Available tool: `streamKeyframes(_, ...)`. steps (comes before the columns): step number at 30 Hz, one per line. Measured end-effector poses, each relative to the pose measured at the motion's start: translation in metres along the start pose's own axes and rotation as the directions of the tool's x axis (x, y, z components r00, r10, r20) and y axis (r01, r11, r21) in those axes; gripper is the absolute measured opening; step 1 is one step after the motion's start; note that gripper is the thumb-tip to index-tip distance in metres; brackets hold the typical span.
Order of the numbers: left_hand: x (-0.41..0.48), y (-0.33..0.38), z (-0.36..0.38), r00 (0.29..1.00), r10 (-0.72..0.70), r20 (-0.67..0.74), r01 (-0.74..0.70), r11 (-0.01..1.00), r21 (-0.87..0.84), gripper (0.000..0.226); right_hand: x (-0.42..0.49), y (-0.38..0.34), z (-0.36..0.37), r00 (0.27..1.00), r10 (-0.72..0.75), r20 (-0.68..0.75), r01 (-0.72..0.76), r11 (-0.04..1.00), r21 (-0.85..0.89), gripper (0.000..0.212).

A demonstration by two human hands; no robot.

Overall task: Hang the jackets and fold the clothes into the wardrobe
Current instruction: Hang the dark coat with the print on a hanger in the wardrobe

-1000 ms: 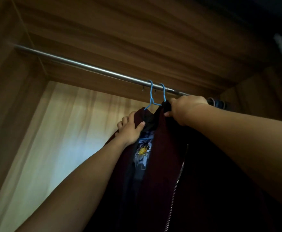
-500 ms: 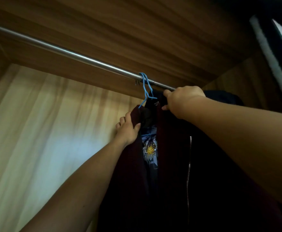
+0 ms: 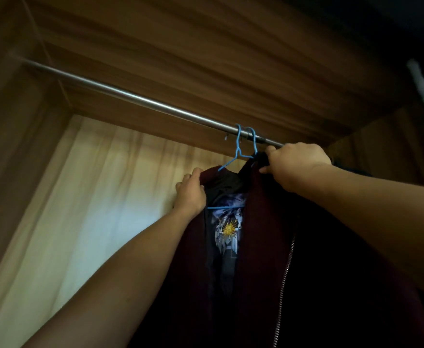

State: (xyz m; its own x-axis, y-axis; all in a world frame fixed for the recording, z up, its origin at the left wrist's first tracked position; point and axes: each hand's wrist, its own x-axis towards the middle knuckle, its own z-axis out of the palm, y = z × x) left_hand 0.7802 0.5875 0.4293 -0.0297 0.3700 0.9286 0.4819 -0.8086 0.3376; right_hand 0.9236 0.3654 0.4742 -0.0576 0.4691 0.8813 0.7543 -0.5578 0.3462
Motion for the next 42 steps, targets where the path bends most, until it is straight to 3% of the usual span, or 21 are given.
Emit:
streamKeyframes(5,-0.01,-0.028,-0.04,0.998,-0.03,-0.049,0.03,1.0,0.002,0.039,0.005,-0.036,-0.029,0.999,-0.033,-0.022,0.034,0.999,0.033,0.052)
streamKeyframes(8,-0.022,-0.031,-0.056,1.0,-0.024,-0.004,0.024,0.999,0.047,0.053,-0.004,-0.045,-0.03,0.999,0.036,-0.018,-0.036,0.999,0.037,0.055)
streamKeyframes(12,-0.039,-0.029,-0.076,0.99,-0.142,0.019,0.14,0.987,0.083,0.076,-0.033,-0.057,-0.014,0.962,0.048,-0.268,-0.086,0.987,-0.133,0.049)
streamKeyframes(15,-0.053,-0.027,-0.087,0.973,-0.228,0.032,0.223,0.968,0.113,0.078,-0.065,-0.065,-0.001,0.922,0.119,-0.369,-0.09,0.991,0.094,0.06)
streamKeyframes(19,-0.068,-0.019,-0.098,0.958,-0.243,0.15,0.217,0.961,0.172,0.076,-0.109,-0.09,0.002,0.94,0.339,-0.048,-0.292,0.867,0.404,0.097)
streamKeyframes(22,-0.083,-0.01,-0.099,0.951,-0.256,0.173,0.228,0.959,0.166,0.071,-0.121,-0.11,0.0,0.911,0.402,0.092,-0.353,0.642,0.68,0.112)
streamKeyframes(26,-0.11,-0.003,-0.093,0.971,-0.233,0.049,0.231,0.972,0.04,0.067,-0.117,-0.102,-0.005,0.855,0.497,0.15,-0.382,0.407,0.83,0.091)
streamKeyframes(32,-0.152,0.012,-0.069,0.977,-0.21,0.037,0.213,0.963,-0.164,0.076,-0.132,-0.113,-0.012,0.908,0.388,0.158,-0.338,0.457,0.823,0.062)
streamKeyframes(37,-0.142,0.034,-0.079,0.989,-0.144,0.04,0.149,0.96,-0.237,0.074,-0.13,-0.126,-0.011,0.911,0.353,0.213,-0.326,0.301,0.896,0.05)
streamKeyframes(42,-0.124,0.042,-0.081,0.99,-0.05,0.133,0.077,0.975,-0.209,0.081,-0.102,-0.137,-0.016,0.945,0.261,0.199,-0.232,0.101,0.967,0.043)
